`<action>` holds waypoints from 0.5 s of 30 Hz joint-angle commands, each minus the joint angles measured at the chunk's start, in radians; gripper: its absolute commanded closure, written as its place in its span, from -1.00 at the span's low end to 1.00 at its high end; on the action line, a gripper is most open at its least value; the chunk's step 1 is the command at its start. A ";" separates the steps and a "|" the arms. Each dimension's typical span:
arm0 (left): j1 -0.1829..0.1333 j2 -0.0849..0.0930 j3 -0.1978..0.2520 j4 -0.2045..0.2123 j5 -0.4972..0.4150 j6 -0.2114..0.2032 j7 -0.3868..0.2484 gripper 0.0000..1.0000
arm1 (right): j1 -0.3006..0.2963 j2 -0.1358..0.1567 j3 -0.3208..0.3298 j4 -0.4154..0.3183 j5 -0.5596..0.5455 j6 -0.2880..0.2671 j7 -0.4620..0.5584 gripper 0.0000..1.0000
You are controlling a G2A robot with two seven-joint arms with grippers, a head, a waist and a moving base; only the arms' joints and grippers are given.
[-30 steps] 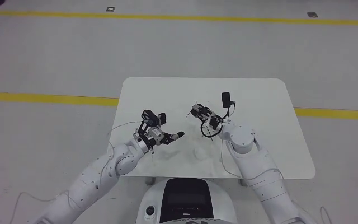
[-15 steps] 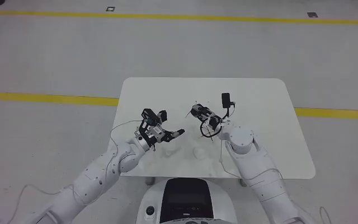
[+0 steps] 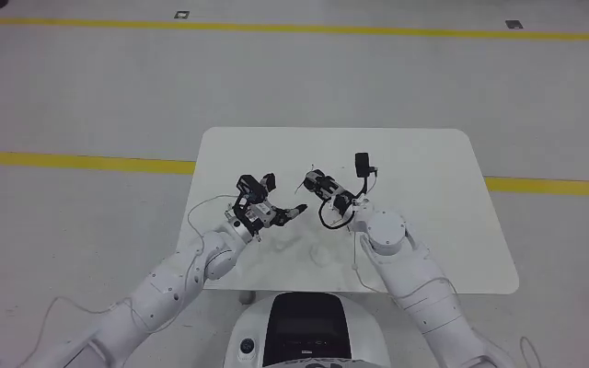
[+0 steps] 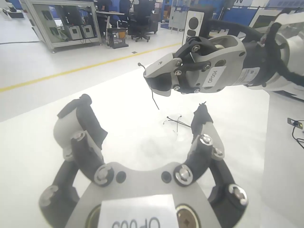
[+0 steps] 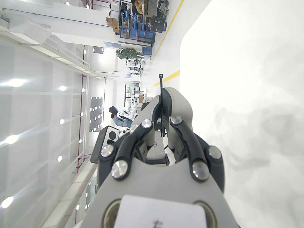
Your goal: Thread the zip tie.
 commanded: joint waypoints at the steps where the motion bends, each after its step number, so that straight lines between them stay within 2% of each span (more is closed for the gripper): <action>1: 0.000 0.000 0.000 0.000 0.000 0.000 0.000 -1.00 | 0.000 0.000 0.000 0.000 0.000 0.000 0.000 1.00; 3: 0.007 -0.002 -0.003 -0.006 -0.003 0.009 -0.006 -1.00 | -0.006 0.000 -0.004 -0.004 -0.004 -0.004 -0.006 1.00; 10: 0.016 -0.010 -0.013 -0.001 0.012 0.001 -0.009 -0.96 | -0.009 0.001 -0.011 -0.009 -0.015 -0.014 -0.017 1.00; 13: 0.017 -0.013 -0.018 0.004 0.020 -0.002 -0.009 -0.42 | -0.015 0.002 -0.009 -0.015 -0.021 -0.021 -0.028 1.00; 14: 0.018 -0.014 -0.020 0.005 0.022 -0.003 -0.009 -0.02 | -0.017 0.002 -0.008 -0.018 -0.024 -0.023 -0.031 1.00; 15: 0.019 -0.015 -0.022 0.006 0.026 -0.005 -0.008 0.02 | -0.021 0.003 -0.007 -0.023 -0.027 -0.025 -0.034 1.00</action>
